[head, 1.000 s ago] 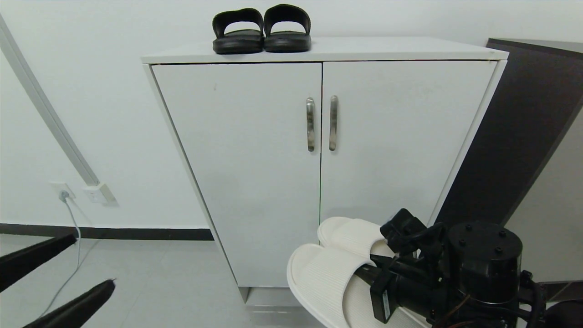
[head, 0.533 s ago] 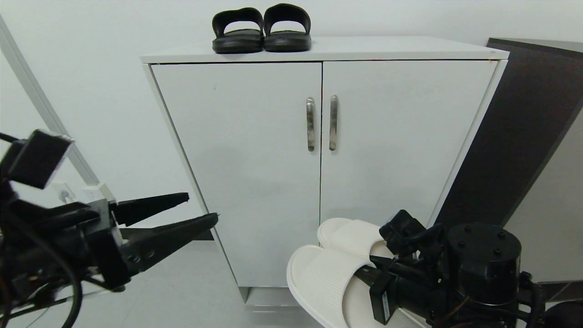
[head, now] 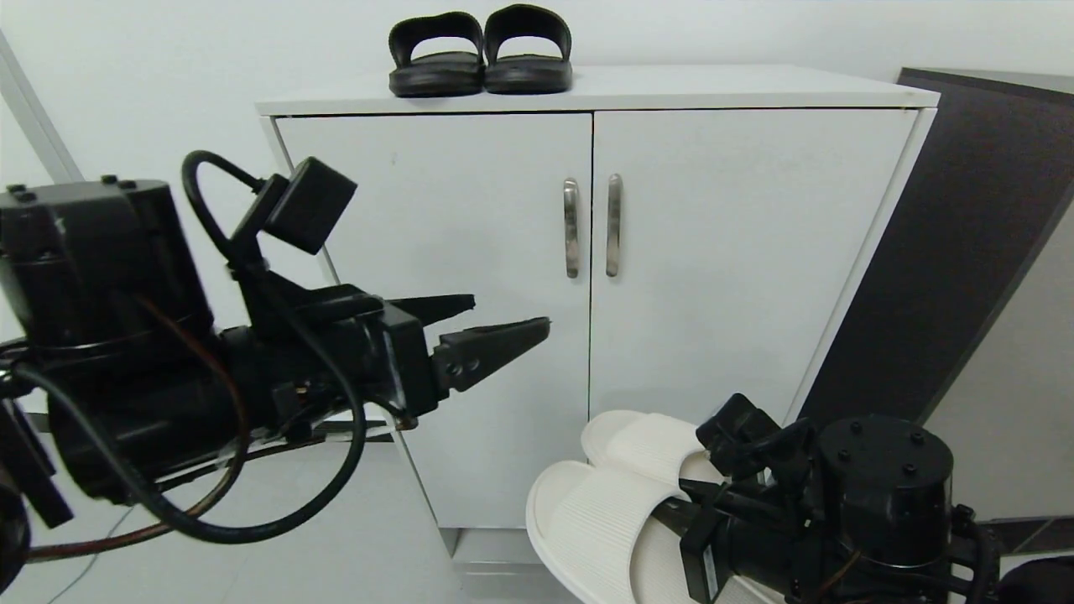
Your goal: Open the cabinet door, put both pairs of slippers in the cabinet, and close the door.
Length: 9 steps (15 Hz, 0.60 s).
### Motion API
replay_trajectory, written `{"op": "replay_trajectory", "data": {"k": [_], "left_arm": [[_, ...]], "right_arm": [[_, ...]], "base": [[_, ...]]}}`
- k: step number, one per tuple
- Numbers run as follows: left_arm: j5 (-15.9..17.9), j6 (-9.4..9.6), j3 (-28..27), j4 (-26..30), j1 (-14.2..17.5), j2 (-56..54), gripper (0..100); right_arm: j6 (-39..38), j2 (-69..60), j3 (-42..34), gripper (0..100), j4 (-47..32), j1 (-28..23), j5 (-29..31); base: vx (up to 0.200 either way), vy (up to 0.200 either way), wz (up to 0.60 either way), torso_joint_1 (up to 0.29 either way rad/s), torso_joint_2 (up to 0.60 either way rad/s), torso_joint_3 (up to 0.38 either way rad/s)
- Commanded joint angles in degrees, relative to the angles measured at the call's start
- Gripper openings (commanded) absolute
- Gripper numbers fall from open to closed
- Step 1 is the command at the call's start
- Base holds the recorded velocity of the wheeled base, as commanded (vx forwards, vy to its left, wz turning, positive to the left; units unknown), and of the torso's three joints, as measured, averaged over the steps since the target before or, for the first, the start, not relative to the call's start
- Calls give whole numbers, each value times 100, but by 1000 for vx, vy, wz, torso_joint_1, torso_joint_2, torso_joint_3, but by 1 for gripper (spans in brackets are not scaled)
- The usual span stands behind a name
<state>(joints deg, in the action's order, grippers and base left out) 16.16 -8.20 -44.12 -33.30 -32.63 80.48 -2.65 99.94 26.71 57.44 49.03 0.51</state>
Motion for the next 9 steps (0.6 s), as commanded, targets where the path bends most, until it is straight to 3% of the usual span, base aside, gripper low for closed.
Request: {"op": "replay_trajectory", "data": {"k": [1, 3, 4, 6, 9], "left_arm": [[-17, -155, -545, 8, -331, 495, 100], [1, -357, -923, 26, -613, 653, 100], [18, -428, -1380, 52, -762, 952, 100], [106, -419, -1890, 70, -780, 1462, 100], [730, -516, -2540, 254, -727, 1936, 100]], "right_arm": [[1, -18, -17, 0, 4, 10, -7], [10, -45, -69, 0, 4, 10, -7], [18, -53, -78, 0, 4, 28, -16], [10, -62, -87, 0, 4, 63, -95], [1, -45, -113, 0, 4, 54, -148]], "base": [[0, 0, 0, 0, 0, 0], [0, 0, 0, 0, 0, 0], [0, 0, 0, 0, 0, 0], [0, 0, 0, 0, 0, 0], [0, 0, 0, 0, 0, 0]]}}
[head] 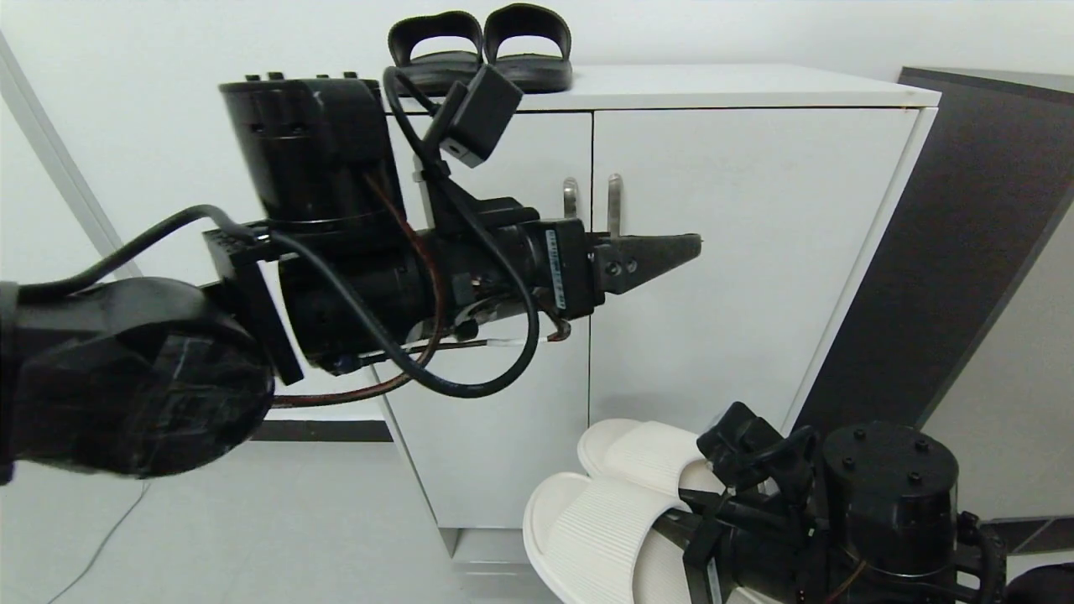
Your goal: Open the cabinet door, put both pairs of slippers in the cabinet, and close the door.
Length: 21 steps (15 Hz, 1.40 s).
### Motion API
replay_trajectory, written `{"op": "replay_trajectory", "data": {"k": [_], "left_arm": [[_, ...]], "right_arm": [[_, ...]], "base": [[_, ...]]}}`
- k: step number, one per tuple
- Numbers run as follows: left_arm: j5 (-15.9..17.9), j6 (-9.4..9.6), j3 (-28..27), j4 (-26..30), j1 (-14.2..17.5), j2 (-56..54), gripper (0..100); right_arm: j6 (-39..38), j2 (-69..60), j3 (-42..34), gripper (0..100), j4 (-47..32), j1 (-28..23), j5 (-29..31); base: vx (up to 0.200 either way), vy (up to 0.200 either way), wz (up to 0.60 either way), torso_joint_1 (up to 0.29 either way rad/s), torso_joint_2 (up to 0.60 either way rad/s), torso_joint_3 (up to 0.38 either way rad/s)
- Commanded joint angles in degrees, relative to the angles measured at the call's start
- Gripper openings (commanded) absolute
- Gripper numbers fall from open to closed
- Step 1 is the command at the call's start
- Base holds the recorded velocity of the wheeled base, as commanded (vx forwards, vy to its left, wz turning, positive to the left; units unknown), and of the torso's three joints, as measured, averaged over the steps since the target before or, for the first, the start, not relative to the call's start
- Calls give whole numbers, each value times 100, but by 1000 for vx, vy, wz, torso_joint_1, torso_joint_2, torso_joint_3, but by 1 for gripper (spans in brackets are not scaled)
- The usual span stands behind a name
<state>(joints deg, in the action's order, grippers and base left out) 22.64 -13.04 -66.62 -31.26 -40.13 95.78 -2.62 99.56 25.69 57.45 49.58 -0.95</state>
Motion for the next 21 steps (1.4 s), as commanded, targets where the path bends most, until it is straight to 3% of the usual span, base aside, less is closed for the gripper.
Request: {"op": "replay_trajectory", "data": {"k": [1, 3, 6, 9, 16, 21], "left_arm": [[241, -163, -422, 85, 58, 477, 100], [408, -401, -642, 93, 67, 556, 100], [329, -409, -984, 199, 322, 819, 100], [57, -392, -976, 190, 541, 916, 100], [-357, -366, -1283, 173, 559, 1188, 100], [-348, -374, -1459, 181, 541, 1408, 100]], "right_arm": [[-2, 2, 7, 0, 3, 8, -2], [-2, 37, -2, 0, 3, 8, -10], [-2, 63, -2, 0, 3, 8, -72], [-2, 63, -2, 0, 3, -1, -72], [7, 63, -20, 0, 3, -1, -72], [16, 55, -29, 0, 3, -1, -72]], "base": [[0, 0, 0, 0, 0, 0], [0, 0, 0, 0, 0, 0], [0, 0, 0, 0, 0, 0], [0, 0, 0, 0, 0, 0], [0, 0, 0, 0, 0, 0], [0, 0, 0, 0, 0, 0]]}}
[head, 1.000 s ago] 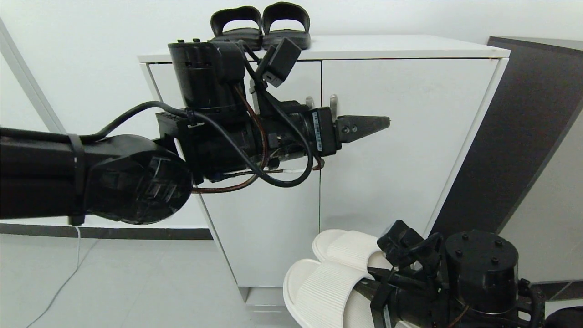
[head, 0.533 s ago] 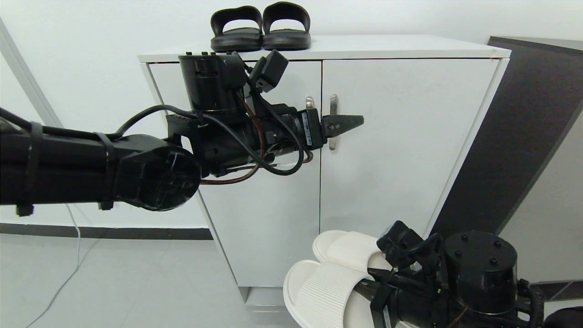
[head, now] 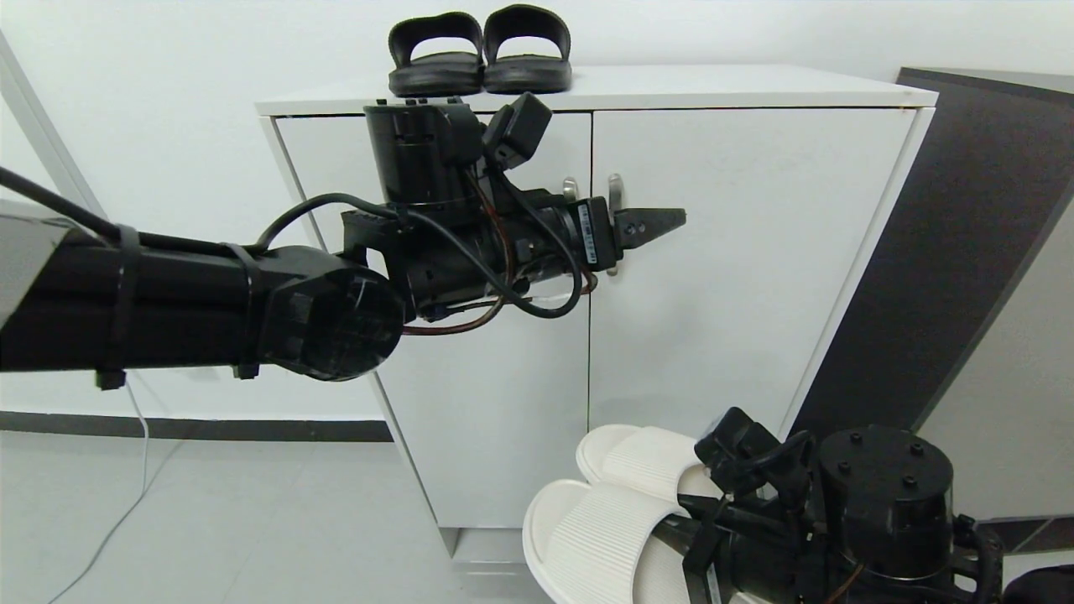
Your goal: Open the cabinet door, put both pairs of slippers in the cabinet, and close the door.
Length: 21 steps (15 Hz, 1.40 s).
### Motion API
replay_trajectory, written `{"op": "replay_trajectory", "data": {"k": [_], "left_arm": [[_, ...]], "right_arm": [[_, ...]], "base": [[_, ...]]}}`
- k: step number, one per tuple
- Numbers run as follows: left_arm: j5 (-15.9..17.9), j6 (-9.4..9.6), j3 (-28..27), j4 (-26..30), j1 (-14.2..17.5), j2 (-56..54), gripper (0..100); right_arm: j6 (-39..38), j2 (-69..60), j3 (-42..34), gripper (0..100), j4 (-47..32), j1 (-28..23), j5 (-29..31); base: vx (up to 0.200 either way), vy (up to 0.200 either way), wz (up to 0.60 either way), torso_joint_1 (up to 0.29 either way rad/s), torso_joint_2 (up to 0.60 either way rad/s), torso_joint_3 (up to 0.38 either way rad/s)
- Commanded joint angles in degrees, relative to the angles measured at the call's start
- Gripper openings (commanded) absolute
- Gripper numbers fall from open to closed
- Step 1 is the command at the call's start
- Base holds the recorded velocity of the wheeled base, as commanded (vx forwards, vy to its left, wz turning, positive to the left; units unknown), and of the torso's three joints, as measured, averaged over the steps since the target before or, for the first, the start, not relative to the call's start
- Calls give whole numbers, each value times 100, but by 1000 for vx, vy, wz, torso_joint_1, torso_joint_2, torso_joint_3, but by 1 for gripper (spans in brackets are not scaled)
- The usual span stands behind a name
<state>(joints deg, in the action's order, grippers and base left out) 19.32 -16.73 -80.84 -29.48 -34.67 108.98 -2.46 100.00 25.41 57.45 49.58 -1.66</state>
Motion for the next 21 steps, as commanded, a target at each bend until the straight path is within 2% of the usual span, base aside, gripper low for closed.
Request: {"op": "replay_trajectory", "data": {"k": [1, 2, 8, 12, 13, 14, 21], "left_arm": [[-16, -6, -38, 3, -5, 88, 100], [-16, -6, -38, 3, -5, 88, 0], [-7, -15, 165, -14, -57, -88, 0], [-7, -6, 727, -58, -233, -545, 0], [-7, -6, 727, -58, -233, -545, 0], [-7, -6, 1026, -234, -304, -738, 0], [10, 3, 1966, -322, -444, -1626, 0]], "right_arm": [[0, 11, 0, 0, 3, -1, -1], [0, 11, -9, 0, 3, -1, -1], [27, -16, -150, 0, -6, 34, -151], [35, -191, -422, 0, 3, 69, -669], [35, -191, -422, 0, 3, 69, -669], [114, -367, -563, 0, 3, 105, -994], [220, -393, -625, 0, 3, 157, -1030]], "base": [[0, 0, 0, 0, 0, 0], [0, 0, 0, 0, 0, 0], [0, 0, 0, 0, 0, 0], [0, 0, 0, 0, 0, 0], [0, 0, 0, 0, 0, 0], [0, 0, 0, 0, 0, 0], [0, 0, 0, 0, 0, 0]]}}
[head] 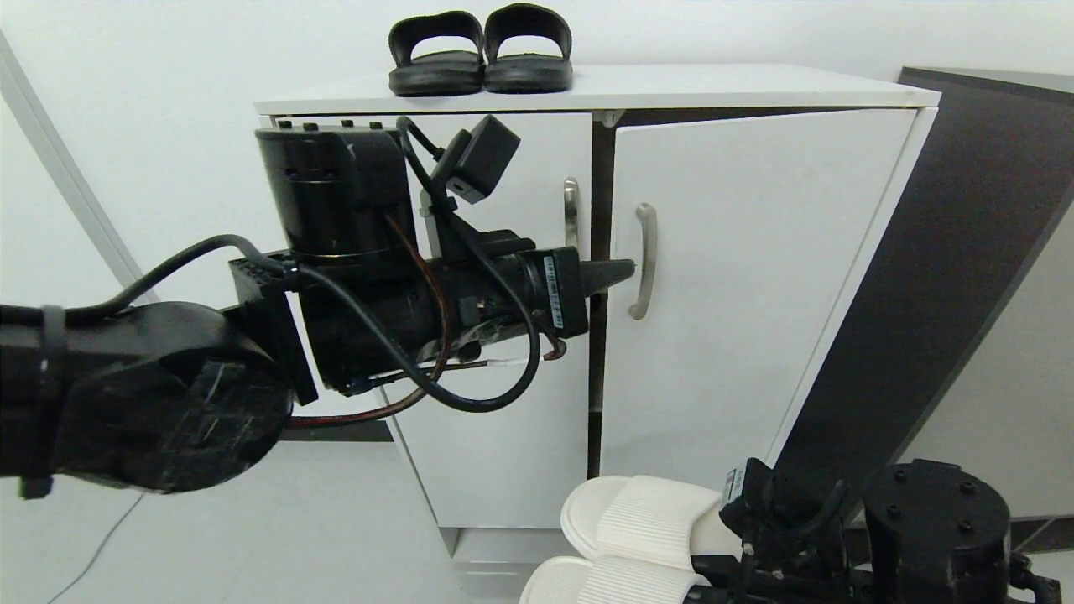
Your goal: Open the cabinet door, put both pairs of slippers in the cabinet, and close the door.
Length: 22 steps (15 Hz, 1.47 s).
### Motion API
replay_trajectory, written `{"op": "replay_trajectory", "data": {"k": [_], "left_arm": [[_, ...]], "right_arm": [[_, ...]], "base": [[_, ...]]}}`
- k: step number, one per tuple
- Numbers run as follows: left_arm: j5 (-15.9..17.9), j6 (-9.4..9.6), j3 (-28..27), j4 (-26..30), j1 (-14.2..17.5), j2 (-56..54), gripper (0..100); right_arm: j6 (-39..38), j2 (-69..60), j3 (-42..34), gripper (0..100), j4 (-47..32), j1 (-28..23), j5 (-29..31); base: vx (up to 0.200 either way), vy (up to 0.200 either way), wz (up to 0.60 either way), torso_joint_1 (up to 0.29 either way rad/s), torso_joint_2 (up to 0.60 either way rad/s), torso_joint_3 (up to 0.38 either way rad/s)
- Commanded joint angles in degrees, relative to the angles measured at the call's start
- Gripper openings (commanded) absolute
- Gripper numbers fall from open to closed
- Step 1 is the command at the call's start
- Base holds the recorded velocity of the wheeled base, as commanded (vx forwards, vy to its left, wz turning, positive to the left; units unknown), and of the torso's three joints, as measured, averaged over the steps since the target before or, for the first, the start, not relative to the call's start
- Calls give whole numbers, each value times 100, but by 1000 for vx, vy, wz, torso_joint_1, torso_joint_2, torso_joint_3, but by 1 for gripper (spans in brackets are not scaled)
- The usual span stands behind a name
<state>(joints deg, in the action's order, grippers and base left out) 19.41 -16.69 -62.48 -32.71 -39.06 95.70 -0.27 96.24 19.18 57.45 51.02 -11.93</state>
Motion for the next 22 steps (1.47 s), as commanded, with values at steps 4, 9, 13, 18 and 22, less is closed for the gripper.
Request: {"op": "replay_trajectory", "data": {"k": [4, 9, 13, 18, 22], "left_arm": [[221, -45, 69, 1, 417, -174, 0], [344, -45, -362, 1, 628, 283, 0], [344, -45, -1135, 1, 619, 933, 0], [336, -54, -1504, 19, 601, 1197, 0], [300, -80, -1460, 1, 513, 1179, 0]], "right_arm": [[80, 8, -28, 0, 3, 137, 7], [80, 35, -28, 0, -6, 180, 7], [80, 26, -107, 0, -6, 295, -2], [80, 35, -160, 0, -6, 391, -2], [97, 26, -292, 0, -6, 567, 7]], "base": [[0, 0, 0, 0, 0, 0], [0, 0, 0, 0, 0, 0], [0, 0, 0, 0, 0, 0], [0, 0, 0, 0, 0, 0], [-150, 0, 0, 4, 3, -1]]}}
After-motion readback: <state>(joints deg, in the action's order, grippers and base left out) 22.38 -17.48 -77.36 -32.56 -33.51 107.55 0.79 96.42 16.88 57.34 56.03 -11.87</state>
